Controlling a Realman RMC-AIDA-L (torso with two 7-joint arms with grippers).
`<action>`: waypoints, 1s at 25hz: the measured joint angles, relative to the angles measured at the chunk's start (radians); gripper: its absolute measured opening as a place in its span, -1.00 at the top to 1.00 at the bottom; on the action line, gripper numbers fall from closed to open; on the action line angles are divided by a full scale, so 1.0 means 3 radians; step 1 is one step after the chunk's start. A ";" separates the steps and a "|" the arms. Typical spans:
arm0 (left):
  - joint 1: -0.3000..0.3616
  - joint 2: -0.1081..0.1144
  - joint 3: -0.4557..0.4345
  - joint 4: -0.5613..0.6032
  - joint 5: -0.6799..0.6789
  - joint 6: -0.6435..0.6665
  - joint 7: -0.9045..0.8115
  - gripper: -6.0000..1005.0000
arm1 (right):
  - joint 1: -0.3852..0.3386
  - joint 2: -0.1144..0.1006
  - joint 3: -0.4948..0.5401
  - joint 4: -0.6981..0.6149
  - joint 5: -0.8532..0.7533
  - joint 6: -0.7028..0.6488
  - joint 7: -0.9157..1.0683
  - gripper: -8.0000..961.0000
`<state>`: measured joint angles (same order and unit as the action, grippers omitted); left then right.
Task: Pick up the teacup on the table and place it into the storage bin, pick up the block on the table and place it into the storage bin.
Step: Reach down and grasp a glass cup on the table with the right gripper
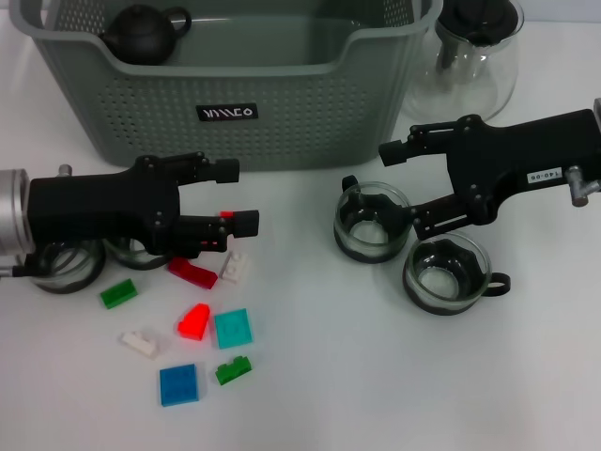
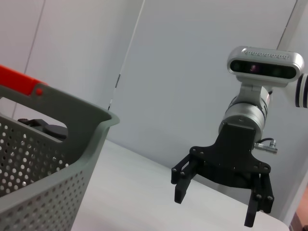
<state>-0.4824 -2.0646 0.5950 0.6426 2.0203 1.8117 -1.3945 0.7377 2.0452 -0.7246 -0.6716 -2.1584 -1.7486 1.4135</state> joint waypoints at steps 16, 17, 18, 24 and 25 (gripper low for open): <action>-0.0002 -0.0006 0.0008 0.0001 -0.0004 -0.0039 0.0026 -0.75 | 0.0001 0.0004 0.0019 0.0011 -0.0018 0.0092 0.0185 -0.90; -0.0003 -0.0006 0.0010 0.0001 -0.0004 -0.0039 0.0026 -0.75 | 0.0000 0.0004 0.0020 0.0010 -0.0017 0.0092 0.0185 -0.90; -0.0002 -0.0006 0.0010 0.0000 -0.0003 -0.0039 0.0026 -0.75 | 0.0000 0.0004 0.0020 0.0010 -0.0016 0.0092 0.0185 -0.90; -0.0002 -0.0006 0.0009 0.0001 0.0000 -0.0032 0.0026 -0.75 | 0.0010 -0.0002 0.0000 -0.0050 -0.0013 0.0046 0.0286 -0.90; -0.0002 -0.0006 0.0009 0.0001 0.0000 -0.0032 0.0026 -0.75 | 0.0013 -0.0009 -0.0002 -0.0087 -0.0015 0.0015 0.0321 -0.90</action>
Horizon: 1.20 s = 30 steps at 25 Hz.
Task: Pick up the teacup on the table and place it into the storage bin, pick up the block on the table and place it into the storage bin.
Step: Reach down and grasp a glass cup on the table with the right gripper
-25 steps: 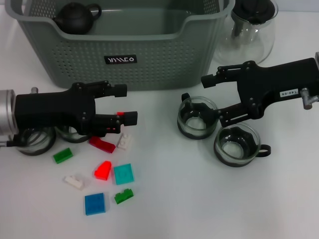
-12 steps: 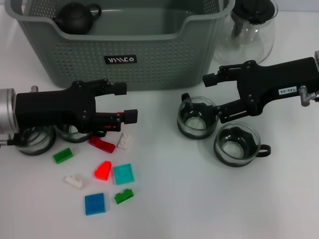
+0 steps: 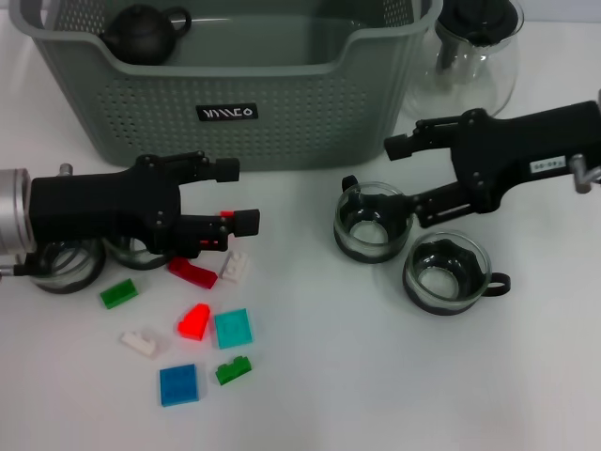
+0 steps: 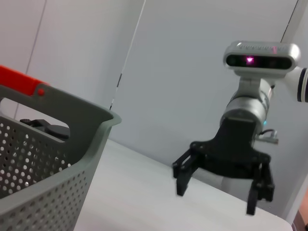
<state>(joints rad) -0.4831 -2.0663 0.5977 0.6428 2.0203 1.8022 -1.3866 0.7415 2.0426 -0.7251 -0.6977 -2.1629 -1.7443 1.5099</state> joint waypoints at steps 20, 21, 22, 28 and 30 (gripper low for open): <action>0.0038 -0.0013 -0.0047 -0.0066 -0.0032 -0.0110 -0.0011 -0.75 | 0.0087 0.0021 -0.1216 -0.1478 -0.0839 -0.0793 0.1580 -0.89; 0.0038 -0.0013 -0.0058 -0.0078 -0.0033 -0.0120 -0.0005 -0.75 | 0.0107 0.0027 -0.1286 -0.1486 -0.0896 -0.0792 0.1614 -0.89; 0.0039 -0.0015 -0.0061 -0.0084 -0.0034 -0.0128 -0.0001 -0.75 | 0.0126 0.0037 -0.1334 -0.1487 -0.0950 -0.0791 0.1633 -0.87; 0.0063 -0.0044 -0.0065 -0.0092 -0.0037 -0.0181 0.0034 -0.75 | 0.0228 0.0169 -0.1473 -0.1441 -0.1309 -0.0695 0.1647 -0.78; 0.0067 -0.0050 -0.0065 -0.0092 -0.0045 -0.0183 0.0052 -0.75 | 0.0238 0.0180 -0.1537 -0.1401 -0.1353 -0.0624 0.1671 -0.76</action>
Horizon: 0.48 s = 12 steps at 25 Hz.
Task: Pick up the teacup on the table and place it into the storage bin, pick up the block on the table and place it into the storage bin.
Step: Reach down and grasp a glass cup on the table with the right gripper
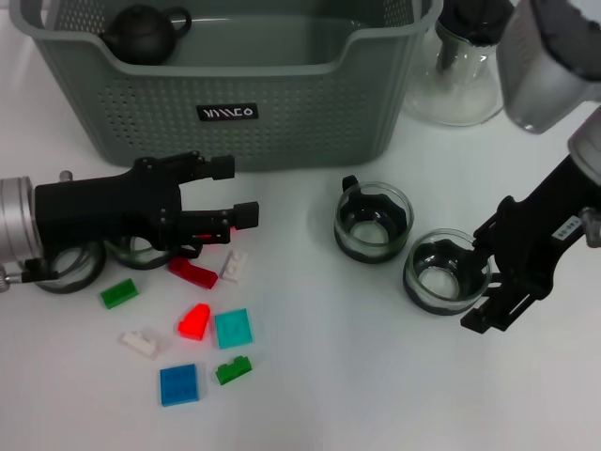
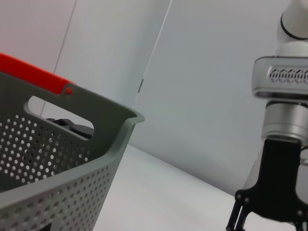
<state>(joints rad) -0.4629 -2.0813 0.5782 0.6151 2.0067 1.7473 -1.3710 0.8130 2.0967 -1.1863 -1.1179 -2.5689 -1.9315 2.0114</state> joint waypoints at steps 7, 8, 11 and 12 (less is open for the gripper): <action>0.0023 -0.0001 -0.0022 0.0000 -0.0037 -0.0001 0.0055 -0.75 | -0.0038 0.0012 -0.0348 0.0107 0.0000 0.0310 0.0148 -0.70; 0.0031 -0.0001 -0.0031 0.0000 -0.0037 -0.0001 0.0073 -0.75 | -0.0038 0.0014 -0.0402 0.0148 0.0005 0.0381 0.0166 -0.69; 0.0051 -0.0001 -0.0056 0.0000 -0.0037 0.0002 0.0124 -0.75 | -0.0015 0.0023 -0.0530 0.0295 0.0009 0.0549 0.0188 -0.68; 0.0059 -0.0001 -0.0070 0.0000 -0.0037 0.0002 0.0131 -0.75 | -0.0007 0.0027 -0.0566 0.0339 0.0010 0.0605 0.0190 -0.68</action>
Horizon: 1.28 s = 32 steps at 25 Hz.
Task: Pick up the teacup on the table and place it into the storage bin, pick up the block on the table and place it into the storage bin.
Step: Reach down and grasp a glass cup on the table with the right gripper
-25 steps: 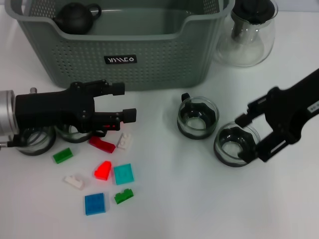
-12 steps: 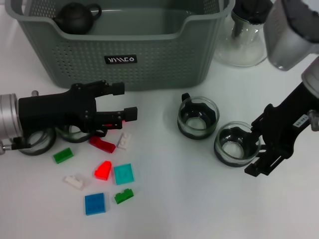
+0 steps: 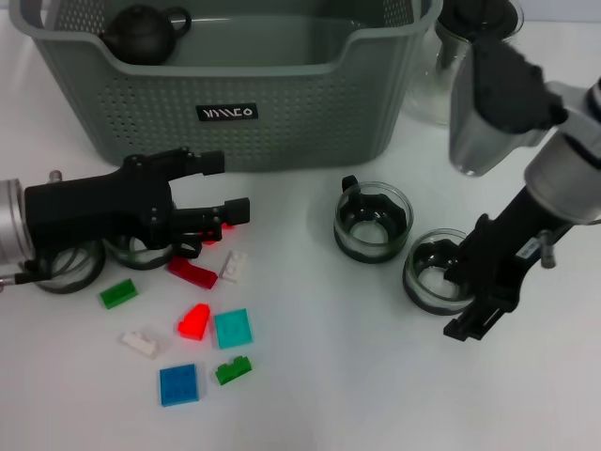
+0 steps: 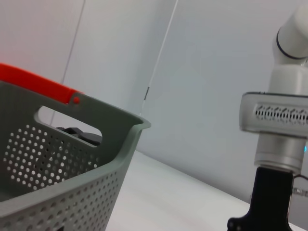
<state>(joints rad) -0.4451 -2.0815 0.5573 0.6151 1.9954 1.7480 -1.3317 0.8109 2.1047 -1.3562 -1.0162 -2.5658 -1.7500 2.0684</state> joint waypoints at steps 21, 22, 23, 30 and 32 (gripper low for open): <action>0.0043 -0.0005 -0.0012 -0.0035 0.0001 -0.0002 0.0086 -0.75 | 0.0041 0.0008 -0.0371 0.0271 0.0142 0.0427 0.0067 -0.10; 0.0043 -0.0005 -0.0012 -0.0035 0.0001 -0.0002 0.0087 -0.75 | 0.0043 0.0006 -0.0376 0.0272 0.0142 0.0427 0.0084 -0.06; 0.0043 -0.0005 -0.0012 -0.0035 0.0001 -0.0002 0.0089 -0.75 | 0.0043 0.0006 -0.0381 0.0271 0.0142 0.0427 0.0098 -0.02; 0.0042 -0.0005 -0.0012 -0.0036 0.0001 -0.0003 0.0093 -0.75 | 0.0050 -0.0010 -0.0388 0.0267 0.0137 0.0428 0.0225 0.42; 0.0042 -0.0005 -0.0012 -0.0036 0.0001 -0.0003 0.0101 -0.75 | 0.0049 -0.0010 -0.0391 0.0267 0.0133 0.0432 0.0223 0.64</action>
<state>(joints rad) -0.4326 -2.0832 0.5537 0.6043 1.9957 1.7471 -1.3013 0.8257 2.1017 -1.4735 -0.9361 -2.5258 -1.6204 2.1351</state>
